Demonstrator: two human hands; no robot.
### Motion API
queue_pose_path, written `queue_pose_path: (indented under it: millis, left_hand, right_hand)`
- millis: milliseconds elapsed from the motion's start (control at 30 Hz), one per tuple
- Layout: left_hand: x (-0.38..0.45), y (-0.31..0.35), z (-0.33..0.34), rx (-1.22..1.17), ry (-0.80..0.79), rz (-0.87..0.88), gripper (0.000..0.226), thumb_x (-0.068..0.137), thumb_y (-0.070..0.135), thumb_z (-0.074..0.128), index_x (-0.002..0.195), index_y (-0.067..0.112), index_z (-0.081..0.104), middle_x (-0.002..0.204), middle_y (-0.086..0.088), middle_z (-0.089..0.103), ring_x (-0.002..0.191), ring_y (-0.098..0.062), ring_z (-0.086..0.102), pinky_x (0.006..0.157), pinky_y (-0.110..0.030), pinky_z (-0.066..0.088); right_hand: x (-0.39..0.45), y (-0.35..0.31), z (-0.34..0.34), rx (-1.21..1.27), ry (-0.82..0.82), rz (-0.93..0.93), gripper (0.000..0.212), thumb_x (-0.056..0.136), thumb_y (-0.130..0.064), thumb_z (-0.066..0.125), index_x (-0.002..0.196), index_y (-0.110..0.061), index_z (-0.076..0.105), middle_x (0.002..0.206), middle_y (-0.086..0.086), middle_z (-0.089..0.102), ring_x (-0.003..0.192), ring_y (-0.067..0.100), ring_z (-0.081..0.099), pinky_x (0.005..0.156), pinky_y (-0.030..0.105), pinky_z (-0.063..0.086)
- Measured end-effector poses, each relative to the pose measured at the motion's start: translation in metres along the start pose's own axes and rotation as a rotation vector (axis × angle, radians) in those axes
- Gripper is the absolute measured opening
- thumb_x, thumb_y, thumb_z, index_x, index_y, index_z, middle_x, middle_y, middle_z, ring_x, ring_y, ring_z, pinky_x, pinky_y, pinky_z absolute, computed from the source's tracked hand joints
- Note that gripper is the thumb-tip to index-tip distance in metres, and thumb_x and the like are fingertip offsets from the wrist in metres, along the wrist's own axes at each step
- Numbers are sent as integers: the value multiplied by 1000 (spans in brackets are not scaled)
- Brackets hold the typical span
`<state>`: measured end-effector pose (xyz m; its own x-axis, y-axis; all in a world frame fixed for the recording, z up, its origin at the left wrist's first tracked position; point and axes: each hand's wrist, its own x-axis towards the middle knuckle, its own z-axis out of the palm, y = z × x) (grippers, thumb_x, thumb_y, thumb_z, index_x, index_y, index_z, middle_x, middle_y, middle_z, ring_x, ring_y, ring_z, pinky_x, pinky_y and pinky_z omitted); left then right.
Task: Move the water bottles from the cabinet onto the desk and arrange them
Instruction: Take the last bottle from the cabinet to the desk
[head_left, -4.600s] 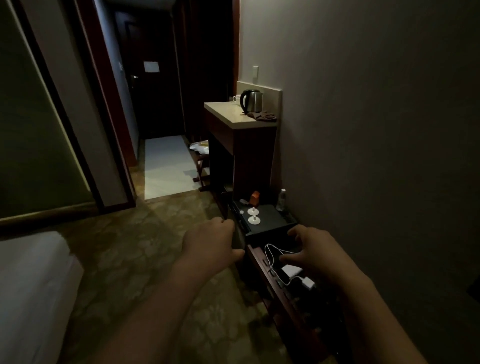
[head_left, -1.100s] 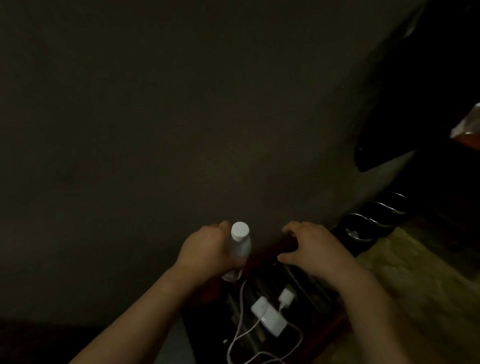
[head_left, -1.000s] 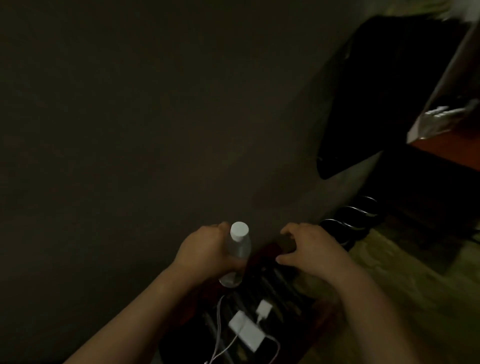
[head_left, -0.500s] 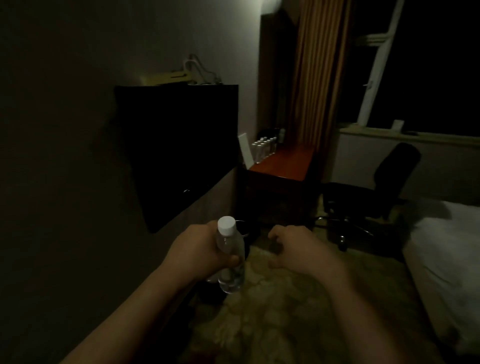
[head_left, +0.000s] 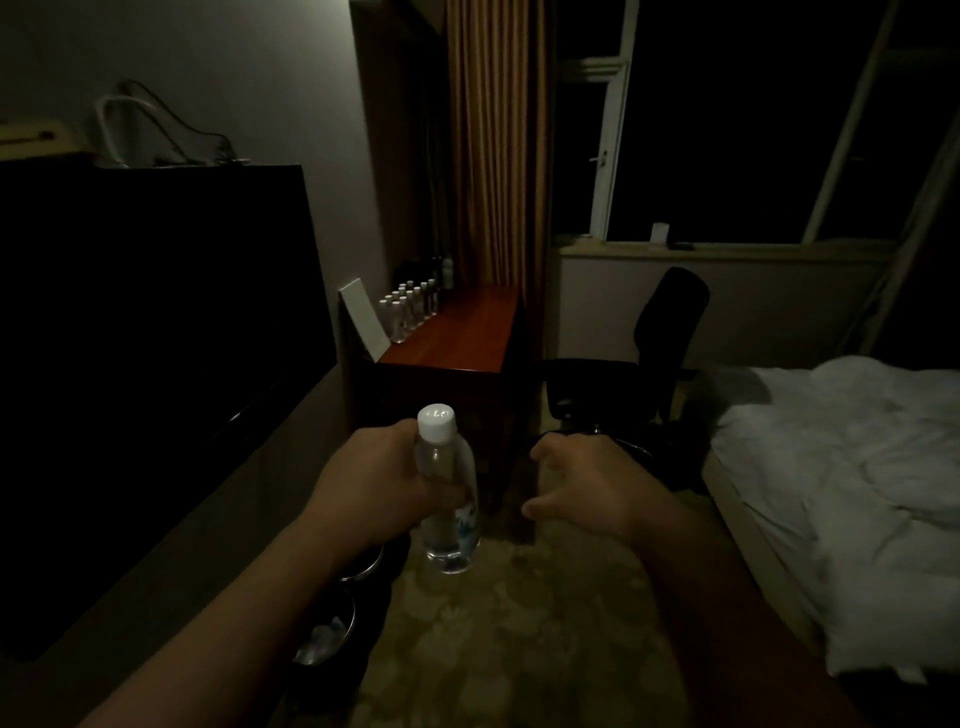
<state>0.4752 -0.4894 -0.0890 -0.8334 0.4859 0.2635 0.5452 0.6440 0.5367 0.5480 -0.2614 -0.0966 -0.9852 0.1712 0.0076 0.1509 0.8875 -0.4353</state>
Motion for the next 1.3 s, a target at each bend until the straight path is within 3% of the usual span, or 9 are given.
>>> queue_pose_path:
  millis: [200,333,433,567,733,900,1067,1300]
  left_hand:
    - [147,-30,34,-13,-18,83,41,63,56,77,95,38,61,83,17,66,74,1,62,64,-25,52]
    - [237,-42,57,-19,-31,123,38,67,55,77,94,36,59,81,15,64,72,0,61,59,-21,47]
    - [294,-50,69,-13,-50,133,37,68,58,72,94,34,59,80,14,63,70,-2,61,61,-29,53]
    - [361,-64,83,-35,-52,120,51,55,70,60,93,36,59,80,15,64,70,-1,60,61,-29,52]
    - [439,-85,109,13,-62,60,43,64,61,65,94,31,58,82,11,63,72,-7,61,69,-41,57]
    - [525,-105,145,65,-59,-50,38,70,45,79,98,29,58,87,11,64,77,-8,61,73,-39,57]
    - [628,-103,177,133,-14,-129,38,71,42,79,98,28,57,87,9,64,76,-7,60,74,-36,57]
    - [750,-106,213,102,87,-201,49,67,55,80,105,30,62,95,13,67,82,-3,62,70,-30,55]
  right_hand:
    - [128,25,-18,-4,6,22,69,76,-41,80,137,-29,48,133,-4,55,112,14,57,90,34,53]
    - [201,49,-33,15,43,44,64,75,-40,81,132,-31,52,126,-6,57,102,9,58,80,27,54]
    - [250,69,-43,44,90,70,60,75,-41,80,128,-31,55,120,-7,57,98,9,58,76,30,58]
    - [314,96,-45,63,85,101,62,75,-42,80,130,-30,53,122,-5,56,96,13,61,73,35,60]
    - [405,133,-44,56,45,93,61,76,-40,80,130,-31,51,128,-4,54,89,13,62,61,26,51]
    - [502,179,-53,10,15,11,65,75,-46,78,132,-31,52,126,-6,57,105,10,57,79,23,50]
    - [611,223,-88,6,-28,-65,64,78,-43,78,135,-30,50,128,-6,55,107,10,55,84,26,52]
    - [750,274,-128,-52,-73,-171,67,78,-45,77,137,-28,50,128,-5,56,110,13,56,85,27,50]
